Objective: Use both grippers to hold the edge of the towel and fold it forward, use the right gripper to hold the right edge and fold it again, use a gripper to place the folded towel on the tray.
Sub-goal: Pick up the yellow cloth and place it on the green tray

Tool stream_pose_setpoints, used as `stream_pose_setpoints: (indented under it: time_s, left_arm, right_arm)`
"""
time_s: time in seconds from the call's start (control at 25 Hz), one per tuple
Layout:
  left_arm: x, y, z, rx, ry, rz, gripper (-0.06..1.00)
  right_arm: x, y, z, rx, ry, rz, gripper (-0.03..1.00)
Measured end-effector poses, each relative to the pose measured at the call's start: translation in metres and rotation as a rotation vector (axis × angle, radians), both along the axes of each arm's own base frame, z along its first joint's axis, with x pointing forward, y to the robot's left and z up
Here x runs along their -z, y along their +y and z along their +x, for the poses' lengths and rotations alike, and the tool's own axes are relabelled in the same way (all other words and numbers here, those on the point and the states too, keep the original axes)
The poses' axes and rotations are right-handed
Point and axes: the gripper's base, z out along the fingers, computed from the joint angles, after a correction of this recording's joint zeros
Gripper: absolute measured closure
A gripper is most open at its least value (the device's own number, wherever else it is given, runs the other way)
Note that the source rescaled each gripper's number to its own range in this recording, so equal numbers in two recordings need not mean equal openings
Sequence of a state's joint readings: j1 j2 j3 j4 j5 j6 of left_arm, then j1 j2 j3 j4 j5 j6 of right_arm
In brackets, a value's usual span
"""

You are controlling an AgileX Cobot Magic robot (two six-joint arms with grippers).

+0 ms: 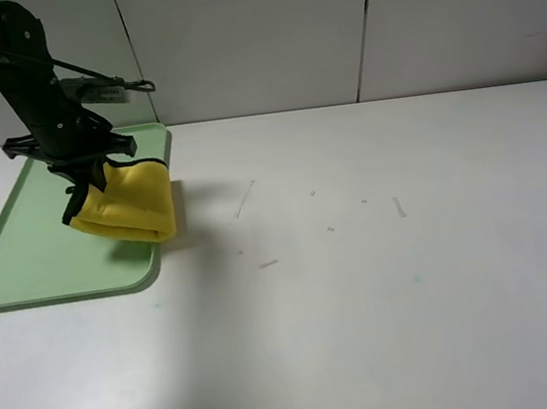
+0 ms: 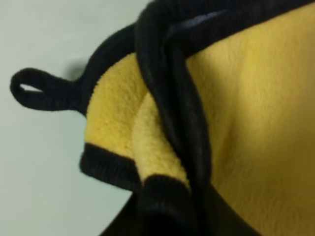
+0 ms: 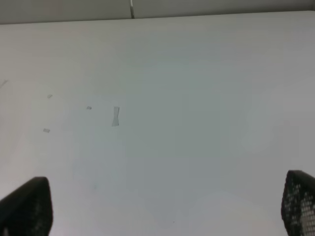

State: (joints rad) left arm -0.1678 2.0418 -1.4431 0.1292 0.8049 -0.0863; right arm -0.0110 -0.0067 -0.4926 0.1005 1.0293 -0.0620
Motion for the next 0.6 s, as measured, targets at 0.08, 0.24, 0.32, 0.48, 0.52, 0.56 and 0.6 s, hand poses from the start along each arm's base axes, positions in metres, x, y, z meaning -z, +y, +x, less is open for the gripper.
stream_pose_setpoints:
  time_s: [0.08, 0.24, 0.32, 0.48, 0.52, 0.56, 0.6]
  left_arm:
    - [0.007, 0.013, -0.004, -0.019, 0.023, 0.004, 0.84]
    - [0.015, 0.035, -0.008, -0.029, 0.056, 0.014, 0.84]
    - [0.016, 0.046, -0.008, -0.033, 0.063, 0.016, 0.84]
    - [0.016, 0.061, -0.009, -0.033, 0.073, 0.02, 0.84]
    - [0.016, 0.063, -0.009, -0.029, 0.07, 0.023, 0.84]
    - [0.015, 0.065, -0.008, -0.021, 0.064, 0.031, 0.84]
    - [0.015, 0.068, -0.007, -0.015, 0.057, 0.038, 0.83]
  right_arm:
    - [0.0, 0.0, 0.0, 0.0, 0.0, 0.0, -0.03]
    - [0.0, 0.0, 0.0, 0.0, 0.0, 0.0, -0.03]
    - [0.0, 0.0, 0.0, 0.0, 0.0, 0.0, -0.03]
    - [0.0, 0.0, 0.0, 0.0, 0.0, 0.0, -0.03]
    - [0.0, 0.0, 0.0, 0.0, 0.0, 0.0, -0.03]
    - [0.0, 0.0, 0.0, -0.001, 0.0, 0.001, -0.03]
    - [0.0, 0.0, 0.0, -0.001, 0.0, 0.001, -0.03]
